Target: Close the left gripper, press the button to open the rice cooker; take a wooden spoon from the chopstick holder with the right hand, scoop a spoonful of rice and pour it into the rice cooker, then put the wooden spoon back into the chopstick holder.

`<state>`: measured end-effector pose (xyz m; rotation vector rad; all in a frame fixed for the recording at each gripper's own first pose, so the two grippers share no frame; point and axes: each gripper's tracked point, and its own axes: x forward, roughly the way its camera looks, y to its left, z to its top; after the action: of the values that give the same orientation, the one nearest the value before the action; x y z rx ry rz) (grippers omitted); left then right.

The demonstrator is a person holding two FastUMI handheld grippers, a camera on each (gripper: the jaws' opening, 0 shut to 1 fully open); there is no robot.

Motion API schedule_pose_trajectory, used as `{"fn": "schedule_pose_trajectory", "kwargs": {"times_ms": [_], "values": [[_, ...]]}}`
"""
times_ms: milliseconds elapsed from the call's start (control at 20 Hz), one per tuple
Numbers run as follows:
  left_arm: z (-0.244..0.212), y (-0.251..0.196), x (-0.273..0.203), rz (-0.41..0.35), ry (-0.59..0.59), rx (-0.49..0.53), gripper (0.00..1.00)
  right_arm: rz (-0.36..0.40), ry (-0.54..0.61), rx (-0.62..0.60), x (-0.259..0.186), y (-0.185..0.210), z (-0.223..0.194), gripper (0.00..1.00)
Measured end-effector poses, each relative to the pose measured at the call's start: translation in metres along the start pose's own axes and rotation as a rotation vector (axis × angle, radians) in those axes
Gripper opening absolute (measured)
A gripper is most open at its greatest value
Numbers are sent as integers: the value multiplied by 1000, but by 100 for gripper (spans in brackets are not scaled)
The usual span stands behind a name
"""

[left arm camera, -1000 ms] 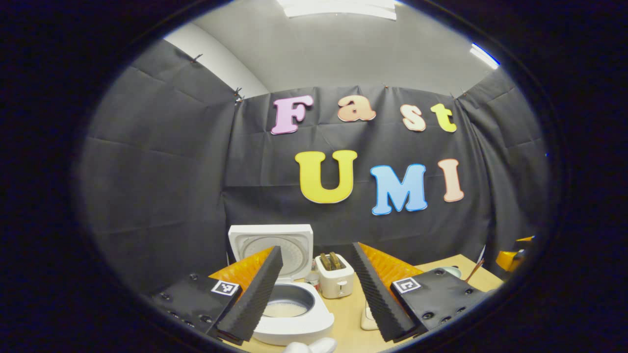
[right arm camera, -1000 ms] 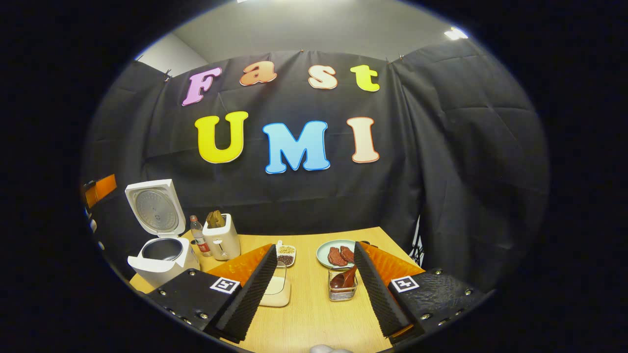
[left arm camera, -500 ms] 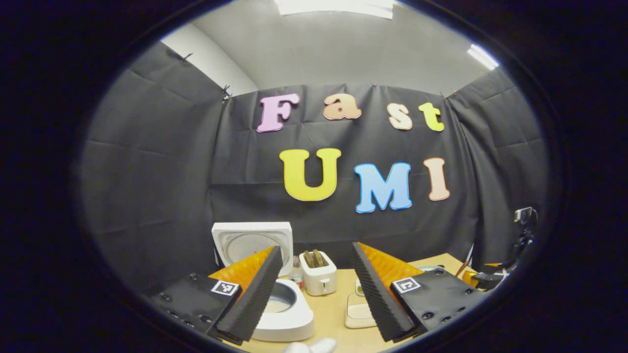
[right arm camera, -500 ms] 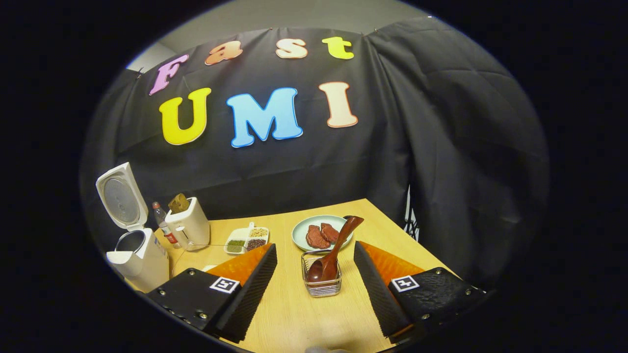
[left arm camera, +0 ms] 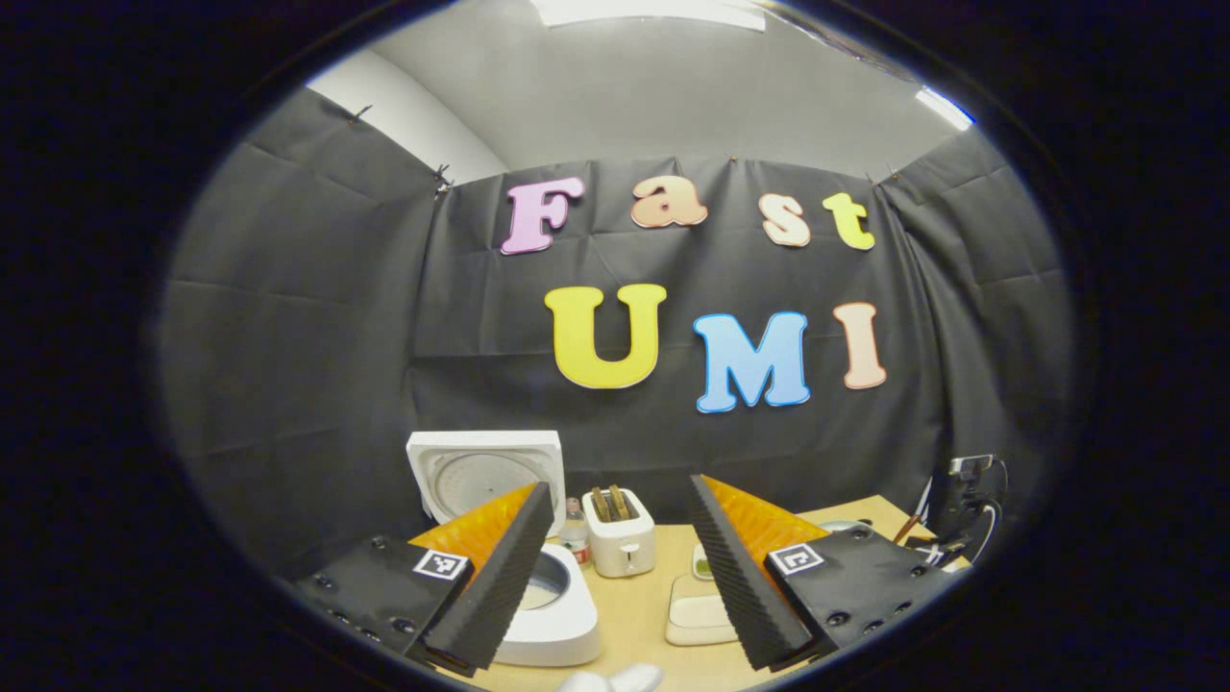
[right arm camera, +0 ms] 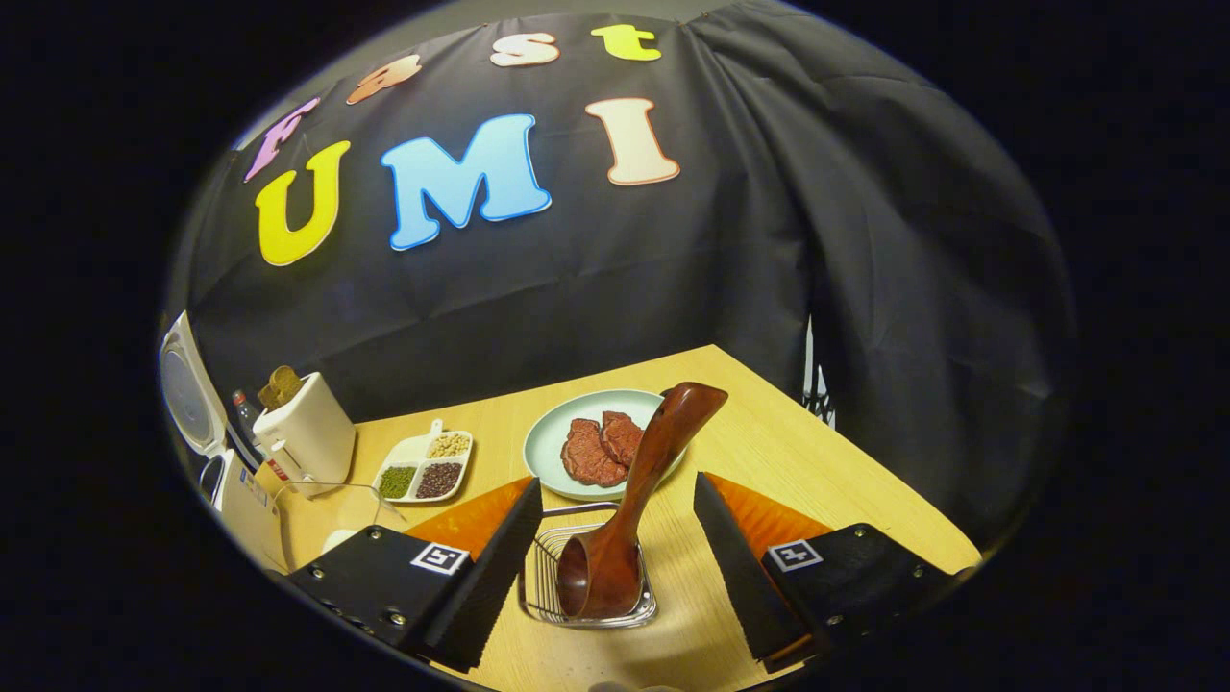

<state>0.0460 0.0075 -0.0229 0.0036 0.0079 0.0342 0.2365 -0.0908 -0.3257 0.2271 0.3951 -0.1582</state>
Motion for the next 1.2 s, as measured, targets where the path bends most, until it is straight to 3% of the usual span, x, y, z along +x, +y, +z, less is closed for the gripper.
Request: {"fn": "schedule_pose_trajectory", "kwargs": {"times_ms": [350, 450, 550, 700, 750, 900, 950, 1200], "values": [[-16, -4, 7, 30, 36, 26, 100, 31, -4, 41, 36, -4, 8, 96], [-21, -6, 9, 32, 47, 19, 95, 34, -13, 43, 38, -6, 11, 60], [-21, -7, 12, 31, 53, 15, 100, 51, 1, 50, 35, -3, 10, 24], [-20, -6, 14, 33, 51, 22, 96, 57, -2, 27, 33, 0, 11, 24], [-21, -4, 14, 33, 51, 23, 100, 57, 1, 28, 30, 0, 12, 24], [-23, -1, 14, 30, 52, 22, 100, 48, -14, 23, 26, 3, 18, 24], [-25, 2, 13, 31, 56, 24, 100, 43, -16, 6, 24, 4, 20, 17], [-25, 17, 9, 32, 50, 24, 98, 56, -42, -40, 8, 19, 35, 17]]}}
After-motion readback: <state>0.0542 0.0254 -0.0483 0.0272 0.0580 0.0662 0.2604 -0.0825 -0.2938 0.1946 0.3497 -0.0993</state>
